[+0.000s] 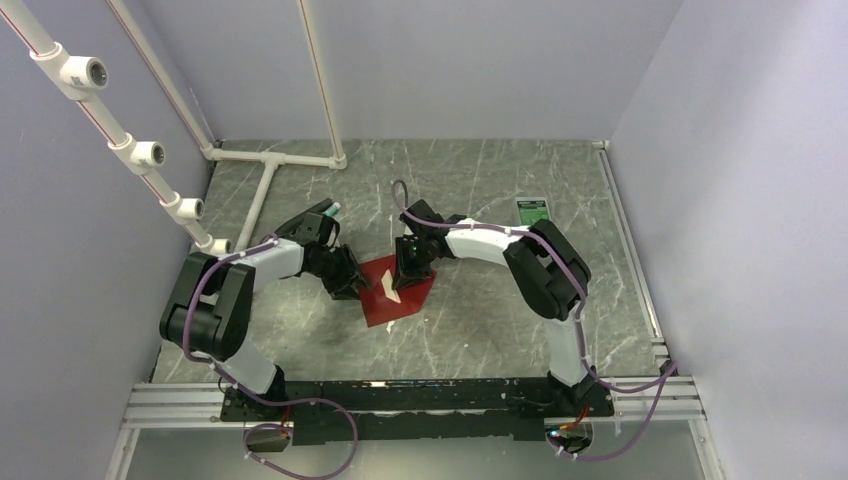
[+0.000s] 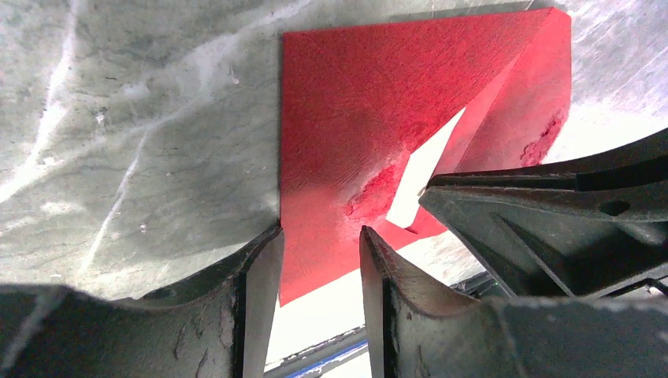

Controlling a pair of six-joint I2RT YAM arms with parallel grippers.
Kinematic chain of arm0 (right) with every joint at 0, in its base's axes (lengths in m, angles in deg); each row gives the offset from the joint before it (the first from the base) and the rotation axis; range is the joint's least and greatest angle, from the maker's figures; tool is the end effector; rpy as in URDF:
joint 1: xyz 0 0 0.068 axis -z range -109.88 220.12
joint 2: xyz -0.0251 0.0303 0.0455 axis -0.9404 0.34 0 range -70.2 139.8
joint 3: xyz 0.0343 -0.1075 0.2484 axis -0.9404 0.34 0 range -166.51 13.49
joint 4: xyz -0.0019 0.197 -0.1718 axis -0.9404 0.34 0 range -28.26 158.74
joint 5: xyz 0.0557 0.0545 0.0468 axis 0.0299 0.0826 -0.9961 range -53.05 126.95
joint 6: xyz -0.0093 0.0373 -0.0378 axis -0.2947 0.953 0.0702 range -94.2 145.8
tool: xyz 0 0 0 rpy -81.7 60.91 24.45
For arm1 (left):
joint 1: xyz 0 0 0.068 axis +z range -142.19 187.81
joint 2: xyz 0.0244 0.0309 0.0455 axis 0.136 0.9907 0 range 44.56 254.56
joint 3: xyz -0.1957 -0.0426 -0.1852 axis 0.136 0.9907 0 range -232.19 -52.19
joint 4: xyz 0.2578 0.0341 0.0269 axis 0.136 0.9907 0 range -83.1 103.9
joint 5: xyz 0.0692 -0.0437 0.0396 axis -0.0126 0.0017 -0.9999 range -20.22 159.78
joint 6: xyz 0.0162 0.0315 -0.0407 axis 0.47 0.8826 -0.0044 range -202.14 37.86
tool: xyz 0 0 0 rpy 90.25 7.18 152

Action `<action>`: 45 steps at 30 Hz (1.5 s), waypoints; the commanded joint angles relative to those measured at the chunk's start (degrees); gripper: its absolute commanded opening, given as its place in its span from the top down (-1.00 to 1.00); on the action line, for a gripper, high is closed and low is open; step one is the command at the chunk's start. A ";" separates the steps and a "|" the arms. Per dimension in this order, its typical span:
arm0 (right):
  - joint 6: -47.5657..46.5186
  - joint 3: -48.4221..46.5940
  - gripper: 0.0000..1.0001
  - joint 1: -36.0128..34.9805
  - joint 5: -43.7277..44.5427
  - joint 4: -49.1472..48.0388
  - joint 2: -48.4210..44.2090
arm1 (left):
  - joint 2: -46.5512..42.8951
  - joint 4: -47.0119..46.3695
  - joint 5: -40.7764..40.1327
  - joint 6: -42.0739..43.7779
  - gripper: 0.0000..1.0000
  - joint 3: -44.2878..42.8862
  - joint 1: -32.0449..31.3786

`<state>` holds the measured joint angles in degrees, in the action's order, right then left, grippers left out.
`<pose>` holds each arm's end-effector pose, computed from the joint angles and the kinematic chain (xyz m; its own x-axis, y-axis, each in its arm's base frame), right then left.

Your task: Place the letter into the envelope and seal it

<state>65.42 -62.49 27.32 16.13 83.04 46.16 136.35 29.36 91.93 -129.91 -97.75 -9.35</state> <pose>0.2948 0.2903 0.1426 -0.9814 -0.0965 -0.1660 -0.1727 0.8213 0.5437 0.2635 -0.0953 0.1423 -0.8976 -0.4405 0.0159 -0.3874 0.7712 -0.5051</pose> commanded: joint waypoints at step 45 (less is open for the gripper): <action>-5.61 10.64 0.34 7.70 19.75 1.38 -25.65 | 23.01 6.66 -32.21 24.93 -0.45 -41.19 6.79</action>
<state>60.72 -52.74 33.02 37.27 85.69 21.24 159.71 39.98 56.21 -116.40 -136.74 -3.04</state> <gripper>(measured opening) 0.331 0.724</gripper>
